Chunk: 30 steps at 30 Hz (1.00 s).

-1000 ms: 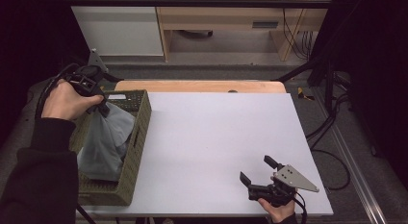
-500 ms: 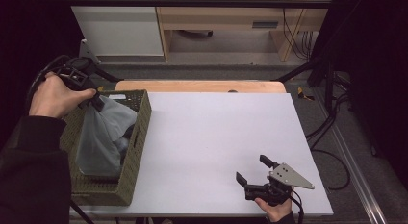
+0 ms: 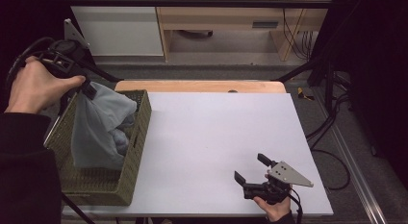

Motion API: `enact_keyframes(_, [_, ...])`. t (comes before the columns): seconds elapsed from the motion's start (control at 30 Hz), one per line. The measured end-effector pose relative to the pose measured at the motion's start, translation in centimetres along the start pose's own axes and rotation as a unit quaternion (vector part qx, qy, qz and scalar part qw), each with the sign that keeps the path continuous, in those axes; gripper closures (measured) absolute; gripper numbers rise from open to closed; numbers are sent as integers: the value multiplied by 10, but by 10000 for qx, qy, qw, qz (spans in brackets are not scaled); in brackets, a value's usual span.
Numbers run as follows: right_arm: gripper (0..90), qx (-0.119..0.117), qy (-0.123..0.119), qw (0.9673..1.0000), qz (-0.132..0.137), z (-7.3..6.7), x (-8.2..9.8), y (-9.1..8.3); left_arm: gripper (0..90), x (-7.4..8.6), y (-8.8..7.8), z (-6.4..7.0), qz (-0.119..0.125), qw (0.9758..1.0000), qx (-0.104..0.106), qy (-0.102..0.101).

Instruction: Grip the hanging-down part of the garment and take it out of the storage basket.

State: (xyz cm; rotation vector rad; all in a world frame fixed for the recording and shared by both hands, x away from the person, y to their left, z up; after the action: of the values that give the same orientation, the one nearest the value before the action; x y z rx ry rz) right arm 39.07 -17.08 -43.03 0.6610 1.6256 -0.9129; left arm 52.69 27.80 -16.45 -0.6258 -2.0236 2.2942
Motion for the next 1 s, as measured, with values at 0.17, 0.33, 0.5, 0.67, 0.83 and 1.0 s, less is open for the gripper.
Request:
enact_keyframes(0.17, [12,-192,-54,9998,33,-10,-8,8,781,0,-11,3,96,10000,-6,21])
enact_keyframes(0.33, [11,-393,-115,9991,84,-21,-19,17,781,-1,-16,4,72,10000,-41,-3])
enact_keyframes(0.5, [11,-624,-87,9979,141,-36,-30,31,781,-4,-14,6,49,10000,-32,31])
enact_keyframes(0.67, [14,-1026,-42,9947,91,-60,-40,53,781,-6,-13,7,36,10000,-43,49])
enact_keyframes(0.83, [23,-1313,-33,9913,88,-83,-50,75,781,-5,-16,7,62,10000,-36,42])
enact_keyframes(1.0, [29,-1481,-108,9889,-16,-104,-57,103,781,-4,-17,7,70,10000,-37,57])
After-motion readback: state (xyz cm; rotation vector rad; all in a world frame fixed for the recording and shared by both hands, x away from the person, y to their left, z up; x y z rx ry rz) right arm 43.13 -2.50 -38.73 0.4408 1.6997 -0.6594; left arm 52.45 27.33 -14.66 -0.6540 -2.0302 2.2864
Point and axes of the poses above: each handheld gripper's, and its own axes: y roughly forward along the jaws, x roughly out of its underside, z roughly to its right, the point moved 3 cm from there along y, roughly forward along the jaws, and after that the axes turned 4 degrees about x, right-handed, at the moved point
